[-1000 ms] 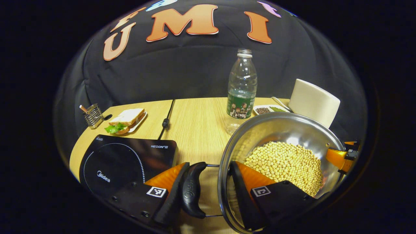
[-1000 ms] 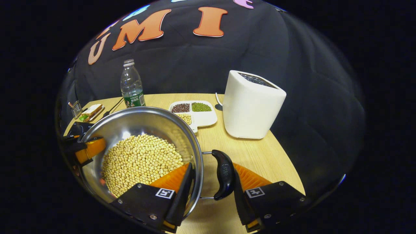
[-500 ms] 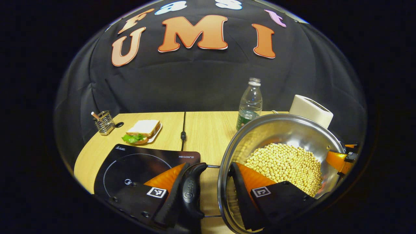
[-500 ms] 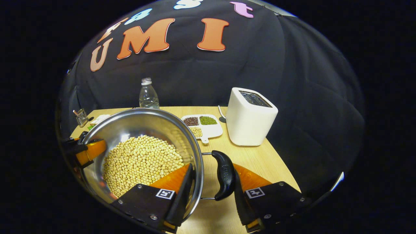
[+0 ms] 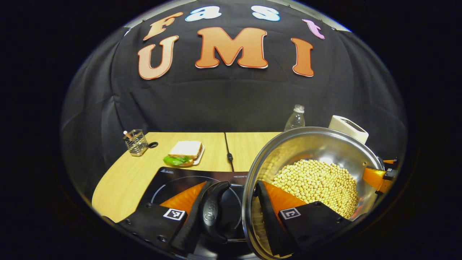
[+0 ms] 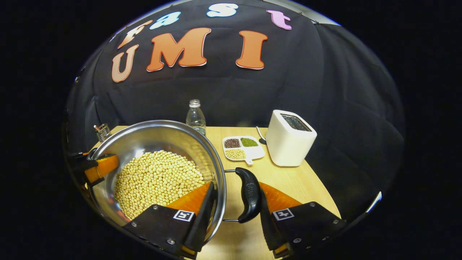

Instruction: First push the handle of the pot to place it horizontally, then grasp the pot with both hands and set it on the induction cooktop.

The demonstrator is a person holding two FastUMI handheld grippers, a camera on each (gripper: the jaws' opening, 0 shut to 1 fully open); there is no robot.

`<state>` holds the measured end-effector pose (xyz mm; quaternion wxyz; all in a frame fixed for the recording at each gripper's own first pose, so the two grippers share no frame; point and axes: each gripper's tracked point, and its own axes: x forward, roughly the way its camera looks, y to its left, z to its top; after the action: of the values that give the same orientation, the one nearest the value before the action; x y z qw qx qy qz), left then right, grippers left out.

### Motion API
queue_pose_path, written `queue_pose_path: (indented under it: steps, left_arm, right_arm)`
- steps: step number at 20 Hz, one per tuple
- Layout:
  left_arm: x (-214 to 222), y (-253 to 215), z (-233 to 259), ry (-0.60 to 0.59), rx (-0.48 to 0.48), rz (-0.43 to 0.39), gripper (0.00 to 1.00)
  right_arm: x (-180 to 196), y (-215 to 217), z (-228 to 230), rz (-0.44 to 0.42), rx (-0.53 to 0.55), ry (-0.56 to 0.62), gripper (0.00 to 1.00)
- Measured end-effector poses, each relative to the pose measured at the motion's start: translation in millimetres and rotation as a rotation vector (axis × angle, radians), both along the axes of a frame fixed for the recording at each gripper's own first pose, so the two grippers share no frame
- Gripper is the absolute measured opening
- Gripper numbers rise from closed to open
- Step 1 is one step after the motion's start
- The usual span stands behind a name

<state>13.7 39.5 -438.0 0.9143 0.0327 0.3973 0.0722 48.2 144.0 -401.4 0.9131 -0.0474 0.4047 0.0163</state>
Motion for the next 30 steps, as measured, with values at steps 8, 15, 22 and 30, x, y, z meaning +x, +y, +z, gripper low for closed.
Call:
queue_pose_path:
  steps: [8, 15, 22, 30]
  left_arm:
    - [-22.3, 86.4, 51.4, -0.049, 0.065, 0.053, 0.80]
    - [-36.8, 150.5, 64.0, -0.047, 0.104, 0.123, 0.77]
    - [-45.2, 186.7, 60.2, -0.030, 0.123, 0.171, 0.80]
    - [-50.7, 212.1, 30.4, 0.016, 0.115, 0.201, 0.80]
  right_arm:
    - [-3.9, 81.8, 32.9, 0.062, 0.054, -0.032, 0.64]
    - [-1.4, 148.0, 31.2, 0.119, 0.085, -0.015, 0.65]
    - [2.9, 189.0, 20.1, 0.158, 0.100, 0.006, 0.60]
    - [5.5, 208.8, -8.2, 0.182, 0.093, 0.054, 0.65]
